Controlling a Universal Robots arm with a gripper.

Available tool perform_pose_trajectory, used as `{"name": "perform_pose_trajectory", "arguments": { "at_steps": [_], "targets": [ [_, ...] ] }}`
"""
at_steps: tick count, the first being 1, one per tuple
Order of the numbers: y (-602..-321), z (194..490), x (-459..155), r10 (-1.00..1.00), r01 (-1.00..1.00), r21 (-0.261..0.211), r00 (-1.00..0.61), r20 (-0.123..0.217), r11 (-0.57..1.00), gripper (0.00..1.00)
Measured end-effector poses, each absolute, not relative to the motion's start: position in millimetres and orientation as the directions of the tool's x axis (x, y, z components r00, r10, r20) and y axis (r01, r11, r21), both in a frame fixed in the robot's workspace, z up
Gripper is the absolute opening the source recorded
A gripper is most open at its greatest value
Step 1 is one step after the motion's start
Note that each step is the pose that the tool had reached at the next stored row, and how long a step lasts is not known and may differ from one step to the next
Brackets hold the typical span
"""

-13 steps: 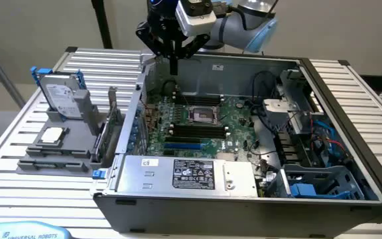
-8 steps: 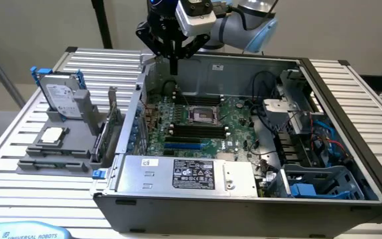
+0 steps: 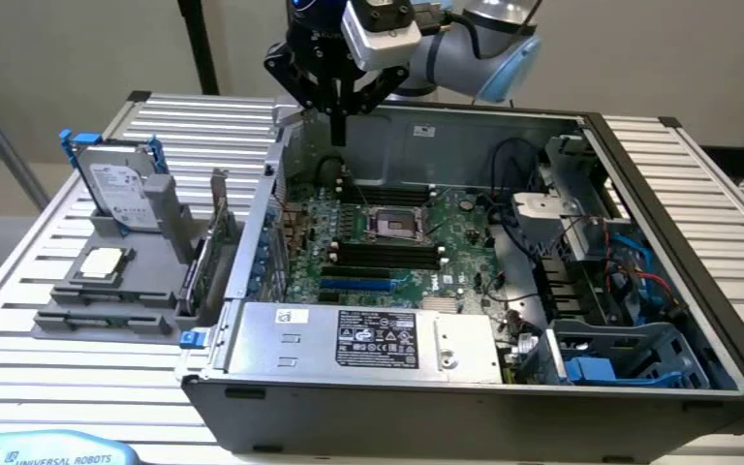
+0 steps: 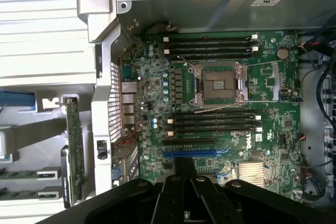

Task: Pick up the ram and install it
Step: 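Reach for the ram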

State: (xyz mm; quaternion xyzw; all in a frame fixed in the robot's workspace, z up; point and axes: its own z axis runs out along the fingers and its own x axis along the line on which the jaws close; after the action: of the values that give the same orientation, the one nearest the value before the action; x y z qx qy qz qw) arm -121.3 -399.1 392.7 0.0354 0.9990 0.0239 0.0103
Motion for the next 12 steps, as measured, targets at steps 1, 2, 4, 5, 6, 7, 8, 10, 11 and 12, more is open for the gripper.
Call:
{"name": "perform_pose_trajectory", "arguments": {
  "at_steps": [1, 2, 4, 5, 6, 7, 8, 10, 11, 12],
  "targets": [
    [-399.6, 392.8, -121.7, 0.071, 0.07, 0.049, -0.997, -0.019, 0.996, 0.11],
    [-400.4, 392.7, -122.3, 0.071, 0.07, 0.049, -0.997, -0.019, 0.996, 0.11],
    [-403.5, 392.6, -124.6, 0.071, 0.07, 0.049, -0.997, -0.019, 0.996, 0.11],
    [-405.7, 392.6, -126.6, 0.071, 0.07, 0.049, -0.997, -0.019, 0.996, 0.11],
    [-407.9, 392.6, -129.1, 0.071, 0.07, 0.049, -0.997, -0.019, 0.996, 0.11],
    [-410.1, 392.6, -132.0, 0.071, 0.07, 0.049, -0.997, -0.019, 0.996, 0.11],
    [-412.3, 392.7, -135.4, 0.071, 0.07, 0.049, -0.997, -0.019, 0.996, 0.11],
    [-415.7, 392.6, -143.6, 0.071, 0.07, 0.049, -0.997, -0.019, 0.996, 0.11],
    [-417.1, 392.6, -148.0, 0.071, 0.07, 0.049, -0.997, -0.019, 0.996, 0.11],
    [-418.4, 392.6, -152.5, 0.071, 0.07, 0.049, -0.997, -0.019, 0.996, 0.11]
  ]
}}
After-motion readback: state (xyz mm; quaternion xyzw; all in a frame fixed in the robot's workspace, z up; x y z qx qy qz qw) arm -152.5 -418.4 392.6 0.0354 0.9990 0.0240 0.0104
